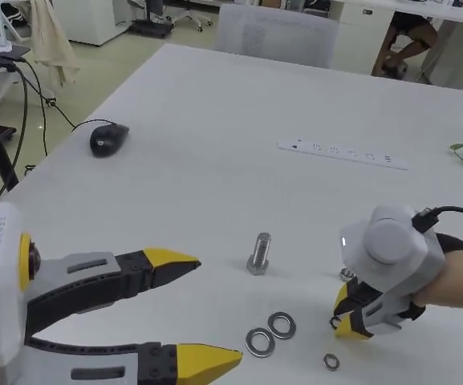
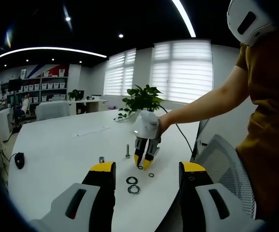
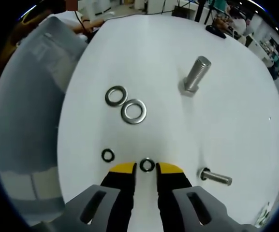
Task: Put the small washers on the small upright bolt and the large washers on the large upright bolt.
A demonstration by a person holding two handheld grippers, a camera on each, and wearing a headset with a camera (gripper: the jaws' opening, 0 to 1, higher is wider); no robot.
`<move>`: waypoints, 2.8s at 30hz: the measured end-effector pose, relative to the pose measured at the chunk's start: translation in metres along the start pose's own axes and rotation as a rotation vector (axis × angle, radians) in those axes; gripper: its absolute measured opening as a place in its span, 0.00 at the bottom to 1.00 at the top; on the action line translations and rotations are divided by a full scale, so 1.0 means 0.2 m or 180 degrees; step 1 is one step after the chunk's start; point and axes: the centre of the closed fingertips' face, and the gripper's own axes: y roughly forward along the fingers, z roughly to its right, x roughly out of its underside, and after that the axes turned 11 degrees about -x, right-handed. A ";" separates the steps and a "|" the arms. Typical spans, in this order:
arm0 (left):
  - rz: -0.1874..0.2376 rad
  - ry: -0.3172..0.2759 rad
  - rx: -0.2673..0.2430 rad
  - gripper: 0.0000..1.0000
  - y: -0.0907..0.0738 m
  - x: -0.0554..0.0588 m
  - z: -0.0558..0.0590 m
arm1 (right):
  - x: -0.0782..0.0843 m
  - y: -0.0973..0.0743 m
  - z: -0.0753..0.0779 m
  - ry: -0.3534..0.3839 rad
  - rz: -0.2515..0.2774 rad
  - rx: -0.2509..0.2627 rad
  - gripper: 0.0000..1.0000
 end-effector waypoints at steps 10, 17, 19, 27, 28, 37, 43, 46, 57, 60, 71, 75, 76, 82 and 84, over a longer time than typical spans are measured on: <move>-0.0008 -0.0017 -0.0041 0.52 0.00 0.01 -0.01 | 0.00 0.00 0.00 -0.0044 -0.0096 0.0022 0.15; -0.0022 -0.0044 -0.0031 0.52 0.01 0.03 0.00 | 0.01 0.01 0.01 0.0003 -0.0158 0.0012 0.13; -0.0017 -0.0052 -0.0024 0.52 0.01 0.03 0.01 | 0.01 0.01 0.01 -0.0007 -0.0168 0.0016 0.13; -0.0027 -0.0046 -0.0025 0.51 0.01 0.03 0.01 | 0.01 0.01 0.01 0.0021 -0.0075 0.0066 0.13; -0.0026 -0.0044 -0.0029 0.51 0.01 0.03 0.01 | 0.02 0.01 0.01 -0.0003 -0.0077 0.0084 0.12; -0.0050 -0.0050 -0.0020 0.51 0.02 0.04 0.00 | 0.05 -0.14 0.04 0.0089 -0.0059 0.0214 0.12; -0.0048 -0.0059 0.0004 0.51 0.03 0.04 0.00 | 0.03 -0.28 0.11 0.0140 0.0027 0.0350 0.12; -0.0040 -0.0069 0.0008 0.51 0.04 0.04 0.00 | 0.02 -0.33 0.14 0.0142 0.0034 0.0405 0.12; -0.0052 -0.0078 0.0007 0.51 0.05 0.04 -0.01 | -0.02 -0.45 0.25 0.0077 -0.0001 0.0594 0.12; -0.0045 -0.0083 0.0004 0.51 0.05 0.04 -0.01 | -0.03 -0.45 0.28 0.0058 -0.0036 0.0587 0.12; -0.0046 -0.0106 -0.0036 0.51 0.04 0.04 -0.03 | 0.00 -0.42 0.30 0.0042 -0.0143 0.0537 0.12; -0.0054 -0.0108 -0.0035 0.51 0.05 0.04 -0.03 | 0.01 -0.41 0.31 0.0038 -0.0144 0.0524 0.12; -0.0054 -0.0114 -0.0035 0.51 0.05 0.04 -0.03 | 0.01 -0.40 0.32 0.0028 -0.0155 0.0519 0.12; -0.0061 -0.0123 -0.0047 0.51 0.05 0.05 -0.04 | 0.03 -0.36 0.33 0.0021 -0.0195 0.0472 0.12; -0.0064 -0.0128 -0.0050 0.51 0.05 0.05 -0.04 | 0.03 -0.34 0.33 0.0020 -0.0200 0.0453 0.12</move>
